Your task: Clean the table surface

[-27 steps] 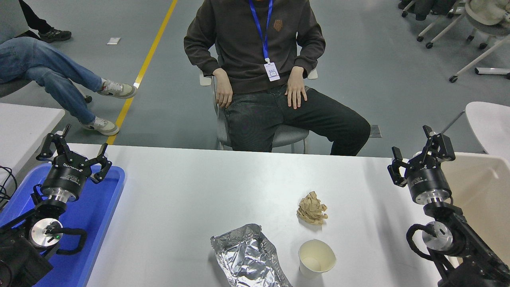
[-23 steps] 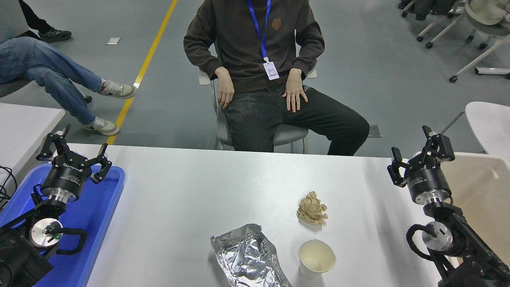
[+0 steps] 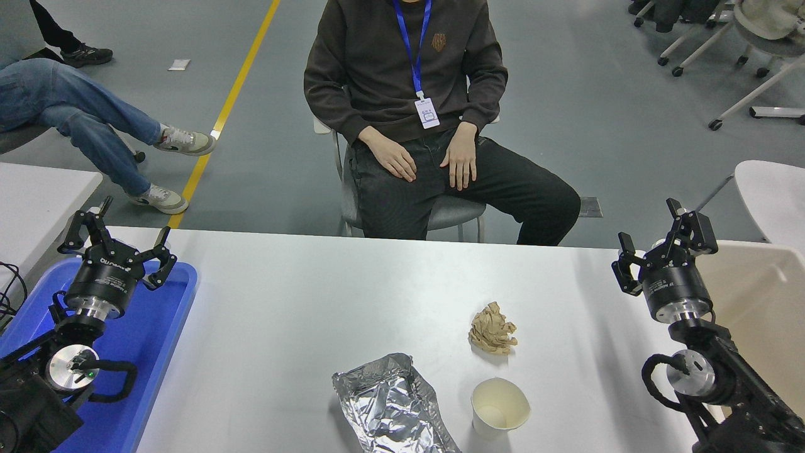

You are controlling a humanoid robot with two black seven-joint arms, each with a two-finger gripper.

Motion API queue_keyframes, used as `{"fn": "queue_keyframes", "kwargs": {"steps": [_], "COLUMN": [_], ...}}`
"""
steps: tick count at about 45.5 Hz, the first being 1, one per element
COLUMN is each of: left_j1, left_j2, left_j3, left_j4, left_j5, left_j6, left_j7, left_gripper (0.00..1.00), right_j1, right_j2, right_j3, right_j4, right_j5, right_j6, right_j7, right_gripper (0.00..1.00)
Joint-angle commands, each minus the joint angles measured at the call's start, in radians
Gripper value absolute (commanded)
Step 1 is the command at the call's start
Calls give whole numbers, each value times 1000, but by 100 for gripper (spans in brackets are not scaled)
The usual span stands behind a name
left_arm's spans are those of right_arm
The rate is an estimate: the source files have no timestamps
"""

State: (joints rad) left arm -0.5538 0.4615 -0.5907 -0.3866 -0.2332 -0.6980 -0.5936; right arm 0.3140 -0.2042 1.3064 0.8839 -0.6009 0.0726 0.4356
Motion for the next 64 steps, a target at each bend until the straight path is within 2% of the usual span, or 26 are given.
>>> {"fn": "queue_keyframes", "kwargs": {"steps": [1,41,48,53,59,64], "left_j1": [0,-2,-2,-2,-2,-2], "left_j2": [0,-1,-1,-1,-1,-1], "left_j3": [0,-1,-1,-3,-3,-1], "left_j4": [0,0,-1,0,0,0], "left_j5": [0,0,0,0,0,0], "left_j6": [0,-1,-1,-3,-1,-1], "left_j7": [0,0,2,2,0,0], "left_gripper": [100,100,100,100,100,100], "right_j1": [0,4,7,5,10,10], "right_j2": [-1,-73,-78,-98,-133,-170], "right_j3": [-1,-64,-68,-78,-87,-88], "right_j4": [1,-8,-3,-2,3,44], "right_j5": [0,4,52,79,134,154], "right_j6": [1,4,12,7,-4,-4], "right_j7": [0,0,-1,-23,-142,-187], "right_gripper": [100,100,100,100,100,100]}}
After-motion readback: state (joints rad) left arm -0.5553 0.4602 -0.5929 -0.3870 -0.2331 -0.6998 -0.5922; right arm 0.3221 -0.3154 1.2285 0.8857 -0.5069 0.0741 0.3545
